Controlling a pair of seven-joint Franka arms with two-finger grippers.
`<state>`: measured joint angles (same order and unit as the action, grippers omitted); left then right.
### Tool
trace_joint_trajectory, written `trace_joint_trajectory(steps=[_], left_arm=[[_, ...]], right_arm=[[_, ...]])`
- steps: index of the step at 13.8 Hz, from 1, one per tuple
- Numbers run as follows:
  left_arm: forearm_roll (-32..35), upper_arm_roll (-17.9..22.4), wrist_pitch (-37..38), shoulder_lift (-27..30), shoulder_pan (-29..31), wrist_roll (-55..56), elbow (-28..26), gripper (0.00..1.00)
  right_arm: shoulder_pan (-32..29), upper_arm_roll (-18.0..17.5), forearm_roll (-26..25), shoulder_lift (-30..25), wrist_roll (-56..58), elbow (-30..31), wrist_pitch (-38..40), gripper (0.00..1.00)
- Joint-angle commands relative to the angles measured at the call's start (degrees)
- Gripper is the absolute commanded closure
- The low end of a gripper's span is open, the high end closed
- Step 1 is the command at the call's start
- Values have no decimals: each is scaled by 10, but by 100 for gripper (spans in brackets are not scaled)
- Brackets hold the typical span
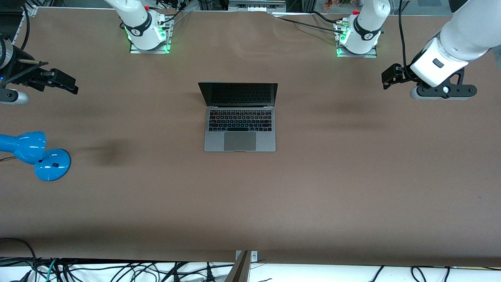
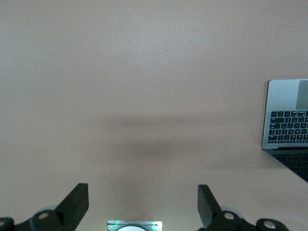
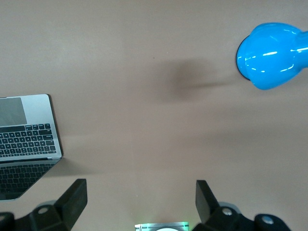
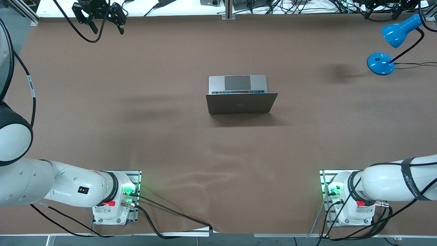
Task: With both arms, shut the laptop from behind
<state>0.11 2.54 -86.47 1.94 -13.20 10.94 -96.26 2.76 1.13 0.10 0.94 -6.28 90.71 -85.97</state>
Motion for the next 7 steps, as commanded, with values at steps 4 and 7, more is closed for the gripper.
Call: trace_joint_trajectory(steps=[4,7], left_arm=[[-10,-3,-14,3,5,-7,-2,0],[-14,-5,-12,3,5,-7,-3,0]], right_arm=[[-7,-7,1,-17,1,22,-3,0],[-7,-8,1,-16,3,22,-5,0]])
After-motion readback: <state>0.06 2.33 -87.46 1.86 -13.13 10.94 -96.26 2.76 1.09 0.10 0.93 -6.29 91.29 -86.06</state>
